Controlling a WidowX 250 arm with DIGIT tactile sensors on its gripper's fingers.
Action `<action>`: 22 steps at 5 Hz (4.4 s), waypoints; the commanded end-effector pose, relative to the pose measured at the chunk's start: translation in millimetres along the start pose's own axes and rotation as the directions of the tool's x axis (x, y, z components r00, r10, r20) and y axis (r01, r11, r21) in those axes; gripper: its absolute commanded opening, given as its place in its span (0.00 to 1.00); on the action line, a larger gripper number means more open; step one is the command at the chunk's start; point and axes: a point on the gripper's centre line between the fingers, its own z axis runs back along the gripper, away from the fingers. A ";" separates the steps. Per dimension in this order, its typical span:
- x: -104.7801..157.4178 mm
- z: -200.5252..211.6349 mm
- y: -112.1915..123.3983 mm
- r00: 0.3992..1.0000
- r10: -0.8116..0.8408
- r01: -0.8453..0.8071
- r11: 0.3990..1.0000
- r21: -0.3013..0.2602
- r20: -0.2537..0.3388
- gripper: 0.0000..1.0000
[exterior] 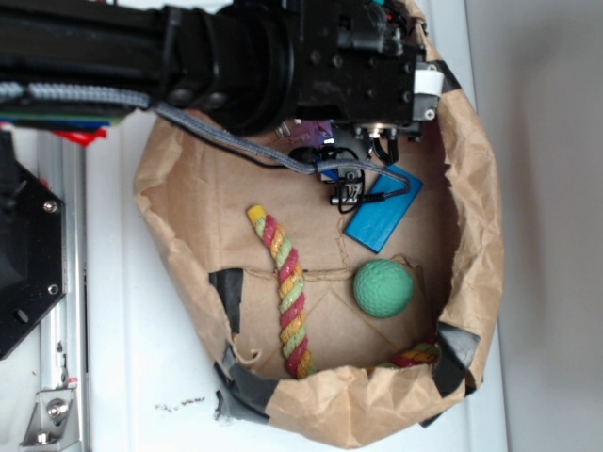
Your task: Grab the silver keys.
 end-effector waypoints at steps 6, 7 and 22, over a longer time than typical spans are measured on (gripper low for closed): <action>-23.0 21.0 19.4 0.992 0.125 -0.119 0.986 0.119 -0.037 1.00; -23.5 16.7 16.0 0.992 0.112 -0.106 0.988 0.116 -0.049 1.00; -48.6 121.5 -15.4 0.993 -0.069 0.102 0.905 -0.414 0.093 0.00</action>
